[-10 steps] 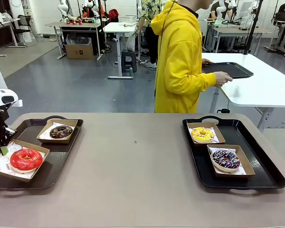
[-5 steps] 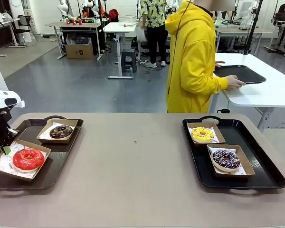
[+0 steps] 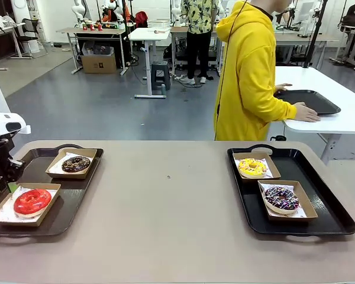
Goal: Individually package the donuts and arrange them on the tray.
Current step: Place the picked Paper togo box on the Handle tray.
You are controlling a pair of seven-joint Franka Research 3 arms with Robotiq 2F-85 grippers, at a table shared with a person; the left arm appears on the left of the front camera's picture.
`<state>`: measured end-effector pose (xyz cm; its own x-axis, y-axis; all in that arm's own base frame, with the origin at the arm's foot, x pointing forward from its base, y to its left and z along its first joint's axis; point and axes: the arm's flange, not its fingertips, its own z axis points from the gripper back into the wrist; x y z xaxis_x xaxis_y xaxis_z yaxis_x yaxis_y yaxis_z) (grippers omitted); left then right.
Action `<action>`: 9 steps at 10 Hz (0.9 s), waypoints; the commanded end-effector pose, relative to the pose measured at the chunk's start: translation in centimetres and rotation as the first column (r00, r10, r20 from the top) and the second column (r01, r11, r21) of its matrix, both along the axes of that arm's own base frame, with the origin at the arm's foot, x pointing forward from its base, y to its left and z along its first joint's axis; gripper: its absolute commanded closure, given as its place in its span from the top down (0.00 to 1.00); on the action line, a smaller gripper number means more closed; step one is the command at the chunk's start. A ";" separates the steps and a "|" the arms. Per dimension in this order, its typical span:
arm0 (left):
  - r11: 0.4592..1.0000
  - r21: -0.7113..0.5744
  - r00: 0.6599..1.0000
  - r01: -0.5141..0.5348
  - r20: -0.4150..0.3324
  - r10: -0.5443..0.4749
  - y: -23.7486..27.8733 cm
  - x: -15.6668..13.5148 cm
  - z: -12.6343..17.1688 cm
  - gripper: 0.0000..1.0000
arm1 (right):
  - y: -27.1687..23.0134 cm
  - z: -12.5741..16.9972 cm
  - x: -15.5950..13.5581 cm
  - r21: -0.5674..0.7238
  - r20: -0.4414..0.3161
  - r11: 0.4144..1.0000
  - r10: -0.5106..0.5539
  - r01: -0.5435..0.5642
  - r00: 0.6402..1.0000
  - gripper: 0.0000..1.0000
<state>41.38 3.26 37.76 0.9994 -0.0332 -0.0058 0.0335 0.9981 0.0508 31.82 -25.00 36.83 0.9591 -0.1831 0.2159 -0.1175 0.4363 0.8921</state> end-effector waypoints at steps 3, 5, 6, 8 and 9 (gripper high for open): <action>1.000 -0.006 1.000 -0.008 -0.015 0.008 0.3 -0.6 0.9 1.00 | 0.2 0.2 -0.2 0.009 0.011 1.000 -0.001 0.001 1.000 1.00; 0.998 -0.060 1.000 0.008 -0.021 -0.010 0.6 -0.7 1.7 1.00 | 0.2 0.2 -0.2 0.009 0.011 1.000 -0.001 0.001 1.000 1.00; 0.995 -0.095 1.000 0.018 -0.023 -0.020 0.8 -0.8 2.1 1.00 | 0.2 0.2 -0.2 0.009 0.011 1.000 -0.001 0.001 1.000 1.00; 0.964 -0.244 0.995 0.102 0.029 -0.098 2.0 -0.8 3.7 1.00 | 0.2 0.2 -0.2 0.009 0.011 1.000 -0.001 0.001 1.000 1.00; 0.930 -0.338 0.989 0.145 0.087 -0.122 3.2 -0.6 5.1 1.00 | 0.2 0.2 -0.2 0.009 0.011 1.000 -0.001 0.001 1.000 1.00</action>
<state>40.71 5.08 41.54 0.9931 -0.1017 0.0583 0.1102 0.9798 -0.1669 31.82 -25.00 36.83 0.9591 -0.1831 0.2159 -0.1176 0.4362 0.8921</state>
